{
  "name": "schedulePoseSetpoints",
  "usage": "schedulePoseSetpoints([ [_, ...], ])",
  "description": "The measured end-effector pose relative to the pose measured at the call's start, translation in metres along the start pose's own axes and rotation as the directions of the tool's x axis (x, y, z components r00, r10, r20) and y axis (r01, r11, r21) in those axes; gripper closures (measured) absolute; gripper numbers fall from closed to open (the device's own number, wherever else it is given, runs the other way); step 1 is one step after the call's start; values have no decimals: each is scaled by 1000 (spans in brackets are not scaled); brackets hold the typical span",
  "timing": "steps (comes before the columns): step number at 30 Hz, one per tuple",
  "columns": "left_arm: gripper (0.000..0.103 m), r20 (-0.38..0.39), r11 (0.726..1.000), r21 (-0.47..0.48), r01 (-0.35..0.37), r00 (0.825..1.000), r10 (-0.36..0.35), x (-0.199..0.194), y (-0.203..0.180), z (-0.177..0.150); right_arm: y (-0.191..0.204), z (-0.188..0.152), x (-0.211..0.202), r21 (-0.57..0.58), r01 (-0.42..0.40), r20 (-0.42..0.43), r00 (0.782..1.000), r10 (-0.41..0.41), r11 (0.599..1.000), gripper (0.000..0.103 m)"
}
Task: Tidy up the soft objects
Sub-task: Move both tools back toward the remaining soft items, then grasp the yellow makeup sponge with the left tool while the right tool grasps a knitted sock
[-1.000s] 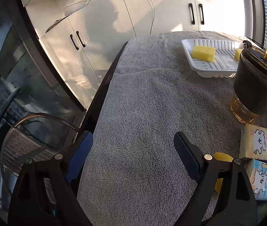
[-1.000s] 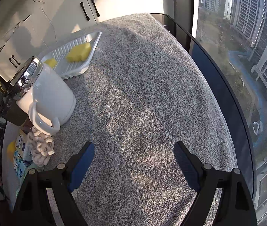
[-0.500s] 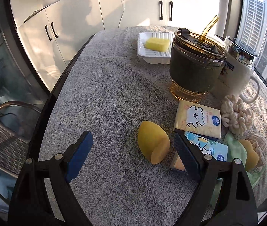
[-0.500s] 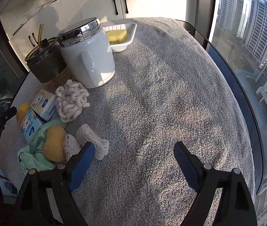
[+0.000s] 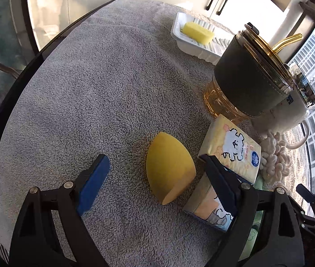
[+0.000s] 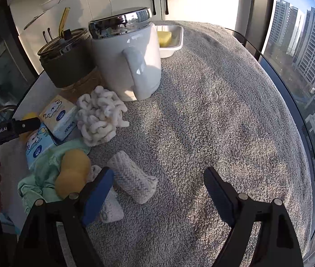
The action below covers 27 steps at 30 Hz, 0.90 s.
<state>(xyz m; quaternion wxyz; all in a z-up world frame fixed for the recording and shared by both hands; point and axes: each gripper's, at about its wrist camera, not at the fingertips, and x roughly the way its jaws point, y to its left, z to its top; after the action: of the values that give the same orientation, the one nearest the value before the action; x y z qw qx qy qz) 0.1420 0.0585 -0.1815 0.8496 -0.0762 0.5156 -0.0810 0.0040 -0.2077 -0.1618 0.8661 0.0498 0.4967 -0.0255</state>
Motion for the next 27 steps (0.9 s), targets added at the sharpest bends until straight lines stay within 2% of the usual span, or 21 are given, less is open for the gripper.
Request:
schedulePoseSetpoints([
  [3,15,-10,993,69,-93,996,94,7,-15,-1,2,-1,-1,-16,-13,-2,1000,13,1000,25],
  [5,14,-14,989,76,-126,992,127,10,-20,-1,8,-3,-4,-37,-17,-3,1000,17,999,30],
  [7,14,-20,991,51,-127,992,128,11,-20,1,12,-5,-8,-64,-14,0,1000,14,998,36],
  [11,12,-57,990,55,-128,990,131,15,-22,6,27,-8,-10,-169,51,31,998,-47,984,37],
  [13,11,-56,994,44,-102,993,105,15,-19,8,33,-10,-10,-208,82,45,996,-74,975,37],
  [17,9,-14,1000,-16,-20,1000,20,12,0,13,30,-10,-10,-208,73,40,997,-66,975,37],
  [20,9,-47,998,39,-42,998,44,16,-4,14,25,-8,-8,-182,54,28,998,-49,982,37],
  [23,9,-62,996,52,-77,995,80,19,-10,17,27,-8,-8,-193,34,25,999,-29,981,50],
  [24,8,-64,995,54,-82,994,86,19,-11,17,28,-9,-8,-198,14,18,1000,-11,980,61],
  [27,8,-61,992,71,-101,993,105,21,-16,15,37,-12,-10,-229,37,18,999,-34,973,63],
])
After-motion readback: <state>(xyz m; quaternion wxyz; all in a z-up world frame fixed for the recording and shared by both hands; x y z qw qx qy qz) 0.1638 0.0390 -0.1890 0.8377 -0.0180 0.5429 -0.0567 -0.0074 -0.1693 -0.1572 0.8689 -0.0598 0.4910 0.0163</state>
